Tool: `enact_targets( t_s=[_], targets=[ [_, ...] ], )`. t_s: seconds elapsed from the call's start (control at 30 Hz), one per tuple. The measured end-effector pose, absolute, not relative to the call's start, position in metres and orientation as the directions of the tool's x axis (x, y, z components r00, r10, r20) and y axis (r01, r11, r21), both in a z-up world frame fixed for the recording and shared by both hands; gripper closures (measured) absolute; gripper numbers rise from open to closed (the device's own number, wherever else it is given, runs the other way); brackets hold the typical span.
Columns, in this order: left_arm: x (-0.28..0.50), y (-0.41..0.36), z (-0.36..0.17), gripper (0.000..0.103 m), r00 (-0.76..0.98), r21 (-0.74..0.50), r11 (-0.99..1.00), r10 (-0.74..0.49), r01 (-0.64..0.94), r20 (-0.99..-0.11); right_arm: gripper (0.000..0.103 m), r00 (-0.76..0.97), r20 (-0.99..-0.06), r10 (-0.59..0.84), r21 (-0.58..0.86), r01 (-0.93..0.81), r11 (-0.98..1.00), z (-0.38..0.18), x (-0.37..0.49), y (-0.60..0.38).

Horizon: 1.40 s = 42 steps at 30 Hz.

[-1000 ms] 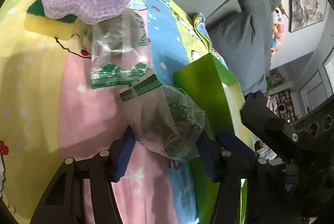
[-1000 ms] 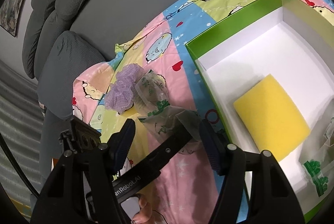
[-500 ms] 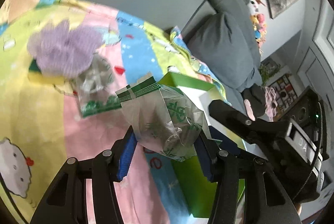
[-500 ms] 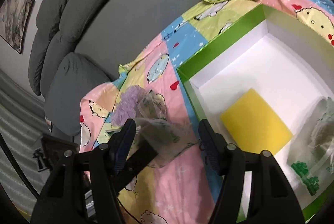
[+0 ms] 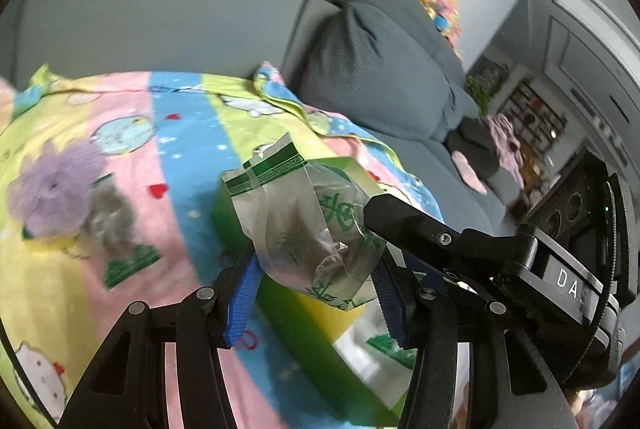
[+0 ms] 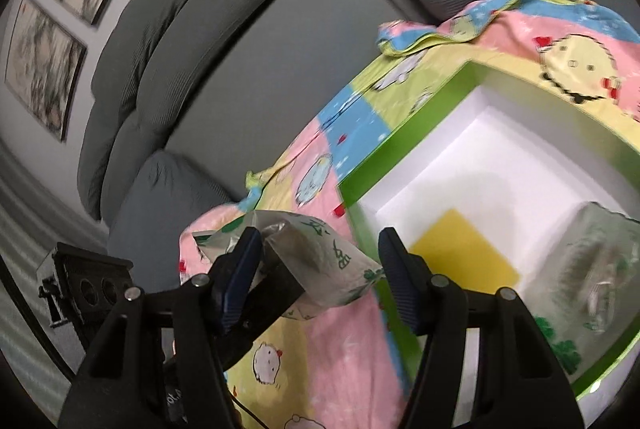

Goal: Organize objects

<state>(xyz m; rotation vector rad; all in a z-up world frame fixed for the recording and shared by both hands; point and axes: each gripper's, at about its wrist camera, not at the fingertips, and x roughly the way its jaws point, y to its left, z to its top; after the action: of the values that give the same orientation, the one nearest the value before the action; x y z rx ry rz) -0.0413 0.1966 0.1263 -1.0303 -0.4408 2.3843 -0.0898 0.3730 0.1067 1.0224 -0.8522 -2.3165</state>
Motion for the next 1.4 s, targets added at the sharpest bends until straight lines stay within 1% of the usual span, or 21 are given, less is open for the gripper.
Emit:
enact_targets(
  t_s=[0.1,0.27,0.37,0.5,0.7,0.8,0.83,0.87,0.93,1.03,1.2,1.3,1.4],
  targets=[
    [-0.051,0.219,0.122,0.048,-0.550,-0.460,-0.812,0.583,-0.360,-0.598,0.043,-0.655,-0.481,-0.584,0.710,0.100,-0.697,0.103,-0.088,0.393],
    [-0.063,0.244,0.106,0.048,-0.480,-0.472,-0.791,0.612,-0.389,-0.629,0.043,-0.672,-0.509,-0.539,0.728,-0.001,-0.686,0.089,-0.089,0.419],
    [-0.067,0.257,0.097,0.048,-0.445,-0.465,-0.791,0.610,-0.398,-0.656,0.043,-0.678,-0.538,-0.502,0.724,-0.066,-0.687,0.081,-0.091,0.429],
    [-0.072,0.269,0.081,0.048,-0.380,-0.483,-0.783,0.616,-0.391,-0.690,0.044,-0.683,-0.605,-0.410,0.670,-0.156,-0.726,0.076,-0.093,0.434],
    [-0.065,0.263,0.082,0.048,-0.362,-0.472,-0.799,0.593,-0.372,-0.719,0.044,-0.669,-0.635,-0.385,0.648,-0.191,-0.737,0.070,-0.095,0.437],
    [-0.058,0.244,0.086,0.046,-0.358,-0.506,-0.787,0.613,-0.353,-0.704,0.041,-0.676,-0.640,-0.367,0.631,-0.189,-0.752,0.072,-0.096,0.435],
    [-0.056,0.237,0.087,0.042,-0.355,-0.527,-0.776,0.628,-0.346,-0.692,0.038,-0.679,-0.637,-0.366,0.631,-0.186,-0.753,0.073,-0.096,0.435],
    [-0.056,0.232,0.089,0.035,-0.355,-0.556,-0.760,0.649,-0.335,-0.673,0.035,-0.682,-0.633,-0.366,0.633,-0.183,-0.752,0.074,-0.096,0.434],
    [-0.059,0.224,0.090,0.027,-0.351,-0.611,-0.727,0.686,-0.313,-0.637,0.034,-0.686,-0.629,-0.367,0.633,-0.178,-0.753,0.075,-0.096,0.430],
    [-0.058,0.219,0.096,0.027,-0.358,-0.627,-0.725,0.687,-0.284,-0.633,0.034,-0.687,-0.616,-0.386,0.640,-0.151,-0.753,0.077,-0.096,0.423],
    [-0.036,0.180,0.118,0.027,-0.477,-0.559,-0.785,0.612,-0.268,-0.631,0.034,-0.703,-0.609,-0.367,0.618,-0.131,-0.775,0.086,-0.095,0.413],
    [-0.018,0.126,0.118,0.027,-0.604,-0.513,-0.846,0.488,-0.147,-0.631,0.034,-0.709,-0.596,-0.377,0.614,-0.100,-0.783,0.091,-0.094,0.402],
    [-0.008,0.063,0.098,0.026,-0.675,-0.512,-0.858,0.361,0.029,-0.643,0.031,-0.704,-0.582,-0.406,0.611,-0.049,-0.790,0.097,-0.094,0.383]
  ],
)
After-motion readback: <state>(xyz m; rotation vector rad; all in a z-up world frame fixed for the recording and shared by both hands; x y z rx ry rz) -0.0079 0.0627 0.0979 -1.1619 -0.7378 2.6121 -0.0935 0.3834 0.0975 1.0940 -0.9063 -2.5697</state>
